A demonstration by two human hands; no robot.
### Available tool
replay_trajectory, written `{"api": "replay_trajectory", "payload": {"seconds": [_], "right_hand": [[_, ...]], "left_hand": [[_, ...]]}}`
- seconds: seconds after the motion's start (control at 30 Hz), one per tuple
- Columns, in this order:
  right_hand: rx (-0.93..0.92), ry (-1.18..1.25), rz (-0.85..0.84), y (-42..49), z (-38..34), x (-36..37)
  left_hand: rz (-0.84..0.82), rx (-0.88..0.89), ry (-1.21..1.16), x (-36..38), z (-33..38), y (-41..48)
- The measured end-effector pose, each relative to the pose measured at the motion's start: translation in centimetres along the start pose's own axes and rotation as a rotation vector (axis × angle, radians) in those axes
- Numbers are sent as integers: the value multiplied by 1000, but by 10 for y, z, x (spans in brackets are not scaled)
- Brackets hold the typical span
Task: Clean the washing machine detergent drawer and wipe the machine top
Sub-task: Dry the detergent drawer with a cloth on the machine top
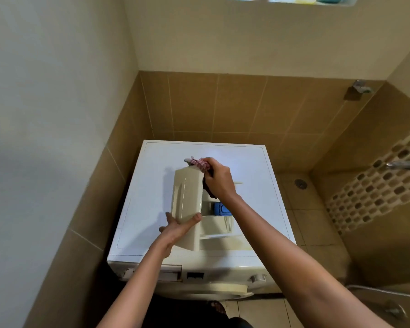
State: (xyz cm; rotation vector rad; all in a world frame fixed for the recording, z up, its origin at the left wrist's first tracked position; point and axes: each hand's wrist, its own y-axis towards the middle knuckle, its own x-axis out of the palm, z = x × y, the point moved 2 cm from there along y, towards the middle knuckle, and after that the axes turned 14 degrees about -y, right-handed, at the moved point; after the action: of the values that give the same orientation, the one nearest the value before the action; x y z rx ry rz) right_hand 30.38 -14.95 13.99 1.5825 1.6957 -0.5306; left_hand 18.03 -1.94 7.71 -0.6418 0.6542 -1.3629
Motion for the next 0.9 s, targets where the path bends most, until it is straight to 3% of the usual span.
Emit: {"api": "replay_trajectory", "payload": {"seconds": [0.2, 0.33, 0.4, 0.53, 0.6, 0.77, 0.9], "right_hand": [[16, 51, -132, -15, -11, 33], [122, 177, -93, -18, 2, 25], [262, 369, -59, -19, 16, 20], [682, 1003, -8, -24, 50, 10], [808, 1179, 11, -30, 66, 2], [895, 1080, 90, -46, 90, -18], [720, 743, 250, -51, 91, -25]], "left_hand": [[-5, 24, -70, 6, -3, 1], [-25, 59, -76, 1, -11, 7], [-60, 78, -118, -1, -12, 6], [-87, 95, -219, -5, -13, 9], [-99, 80, -250, -8, -14, 14], [-113, 59, -212, -6, -3, 18], [-67, 53, -175, 0, 6, 22]]}}
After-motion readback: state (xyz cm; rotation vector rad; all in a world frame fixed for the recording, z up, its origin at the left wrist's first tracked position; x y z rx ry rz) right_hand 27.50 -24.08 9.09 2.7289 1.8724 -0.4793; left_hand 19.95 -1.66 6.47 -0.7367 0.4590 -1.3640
